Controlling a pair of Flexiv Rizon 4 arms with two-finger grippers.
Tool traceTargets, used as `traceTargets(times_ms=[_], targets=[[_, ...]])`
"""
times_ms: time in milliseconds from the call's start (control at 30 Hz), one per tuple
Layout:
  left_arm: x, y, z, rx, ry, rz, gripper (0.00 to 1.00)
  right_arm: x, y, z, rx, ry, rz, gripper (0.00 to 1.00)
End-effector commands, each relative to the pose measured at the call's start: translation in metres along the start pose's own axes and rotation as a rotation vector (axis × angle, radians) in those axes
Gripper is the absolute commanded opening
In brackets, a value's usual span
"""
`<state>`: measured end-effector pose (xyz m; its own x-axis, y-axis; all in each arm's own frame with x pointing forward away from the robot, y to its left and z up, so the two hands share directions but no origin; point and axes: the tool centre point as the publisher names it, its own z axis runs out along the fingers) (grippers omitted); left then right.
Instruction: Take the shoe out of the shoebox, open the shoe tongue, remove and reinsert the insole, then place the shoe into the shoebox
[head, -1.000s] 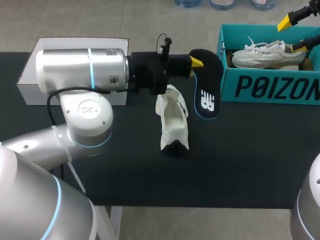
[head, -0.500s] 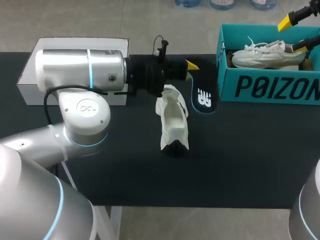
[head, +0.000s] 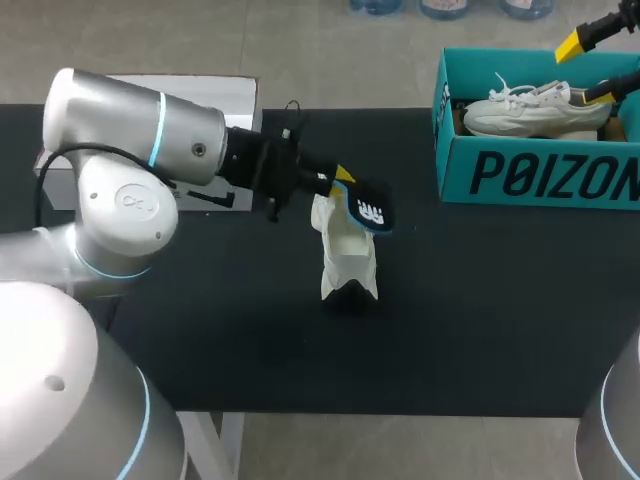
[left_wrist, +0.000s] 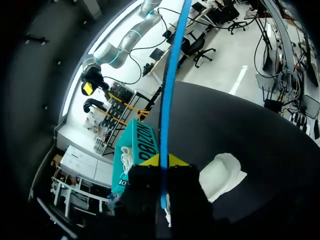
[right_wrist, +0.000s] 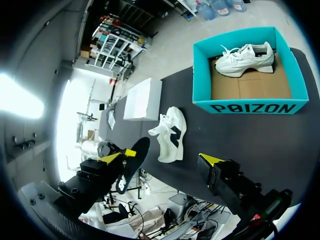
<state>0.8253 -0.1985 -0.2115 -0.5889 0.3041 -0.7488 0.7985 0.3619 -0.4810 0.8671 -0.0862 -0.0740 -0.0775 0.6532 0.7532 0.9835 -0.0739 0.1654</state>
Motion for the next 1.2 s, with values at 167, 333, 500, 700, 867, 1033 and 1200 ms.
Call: traceTargets(times_ms=[167, 333, 500, 700, 867, 1033, 1200], targets=[[0.033, 0.014, 0.004, 0.043, 0.166, -0.047, 0.00, 0.000, -0.001, 0.000, -0.001, -0.001, 0.001, 1.00], [0.044, 0.002, 0.013, 0.046, 0.140, -0.092, 0.00, 0.000, -0.001, 0.000, -0.001, -0.001, 0.001, 1.00], [0.052, -0.003, 0.017, 0.004, 0.147, -0.116, 0.00, 0.000, -0.001, 0.000, -0.001, -0.001, 0.001, 1.00], [0.052, -0.003, 0.017, 0.004, 0.147, -0.116, 0.00, 0.000, -0.001, 0.000, -0.001, -0.001, 0.001, 1.00], [0.052, -0.003, 0.017, 0.004, 0.147, -0.116, 0.00, 0.000, -0.001, 0.000, -0.001, -0.001, 0.001, 1.00], [0.058, 0.001, 0.022, -0.001, 0.133, -0.101, 0.00, 0.000, -0.001, 0.000, -0.001, -0.001, 0.001, 1.00], [0.071, 0.012, 0.030, 0.024, 0.122, -0.080, 0.00, 0.000, -0.001, 0.000, -0.001, -0.001, 0.001, 1.00]])
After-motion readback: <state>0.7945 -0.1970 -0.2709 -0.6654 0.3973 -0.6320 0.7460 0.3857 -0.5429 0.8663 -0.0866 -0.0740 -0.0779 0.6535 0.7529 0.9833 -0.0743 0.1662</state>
